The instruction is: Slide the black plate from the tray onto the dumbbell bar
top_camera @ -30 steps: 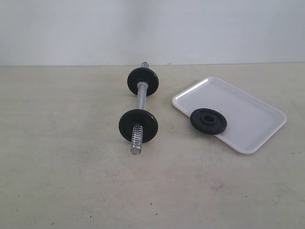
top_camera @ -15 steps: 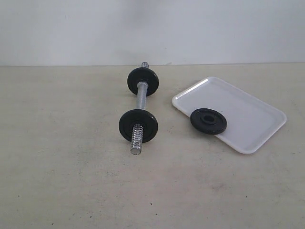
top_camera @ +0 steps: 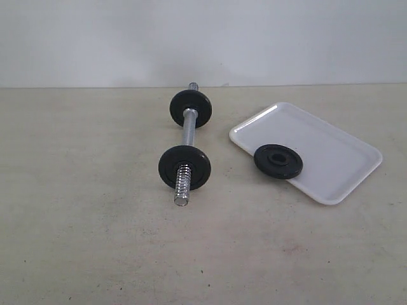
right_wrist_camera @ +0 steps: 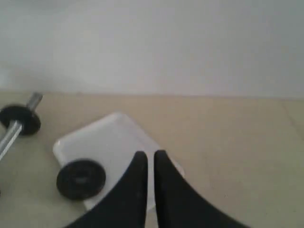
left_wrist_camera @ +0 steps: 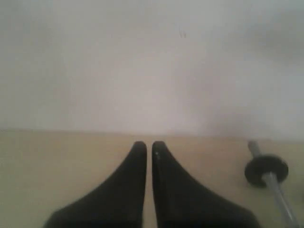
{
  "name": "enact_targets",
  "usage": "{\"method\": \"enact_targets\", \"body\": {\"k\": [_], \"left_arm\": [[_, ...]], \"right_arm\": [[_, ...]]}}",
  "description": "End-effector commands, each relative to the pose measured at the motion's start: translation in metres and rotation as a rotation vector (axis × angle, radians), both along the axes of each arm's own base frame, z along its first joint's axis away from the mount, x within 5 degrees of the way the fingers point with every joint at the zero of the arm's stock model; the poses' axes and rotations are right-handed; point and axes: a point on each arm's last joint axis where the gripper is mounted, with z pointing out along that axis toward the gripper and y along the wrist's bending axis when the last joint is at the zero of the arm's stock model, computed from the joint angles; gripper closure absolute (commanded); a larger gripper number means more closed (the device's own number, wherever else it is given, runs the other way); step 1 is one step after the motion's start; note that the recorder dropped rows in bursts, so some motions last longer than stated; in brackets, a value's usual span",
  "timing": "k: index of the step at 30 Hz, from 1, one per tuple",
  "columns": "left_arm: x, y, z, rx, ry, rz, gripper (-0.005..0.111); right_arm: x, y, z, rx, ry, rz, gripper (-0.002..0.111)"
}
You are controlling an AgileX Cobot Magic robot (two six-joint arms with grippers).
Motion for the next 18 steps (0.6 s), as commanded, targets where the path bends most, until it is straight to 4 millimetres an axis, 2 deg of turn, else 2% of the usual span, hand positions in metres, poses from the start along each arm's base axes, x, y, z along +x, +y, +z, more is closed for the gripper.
{"method": "enact_targets", "body": {"k": [1, 5, 7, 12, 18], "left_arm": [[0.034, -0.027, -0.014, 0.045, 0.274, -0.209, 0.103], [0.059, -0.062, -0.035, 0.042, 0.390, -0.533, 0.103], [0.069, -0.074, -0.043, 0.036, 0.387, -0.642, 0.103], [0.086, -0.077, -0.054, -0.023, 0.387, -0.615, 0.103], [0.093, -0.075, -0.051, -0.050, 0.335, -0.561, 0.103]], "right_arm": [[0.041, 0.013, -0.013, -0.043, 0.253, 0.180, 0.104], [0.074, 0.027, -0.033, 0.149, 0.365, 0.255, 0.104], [0.084, 0.027, -0.039, 0.165, 0.380, 0.243, 0.104], [0.088, 0.025, -0.039, 0.130, 0.344, 0.240, 0.104], [0.091, 0.024, -0.036, 0.126, 0.304, 0.219, 0.104]]}}
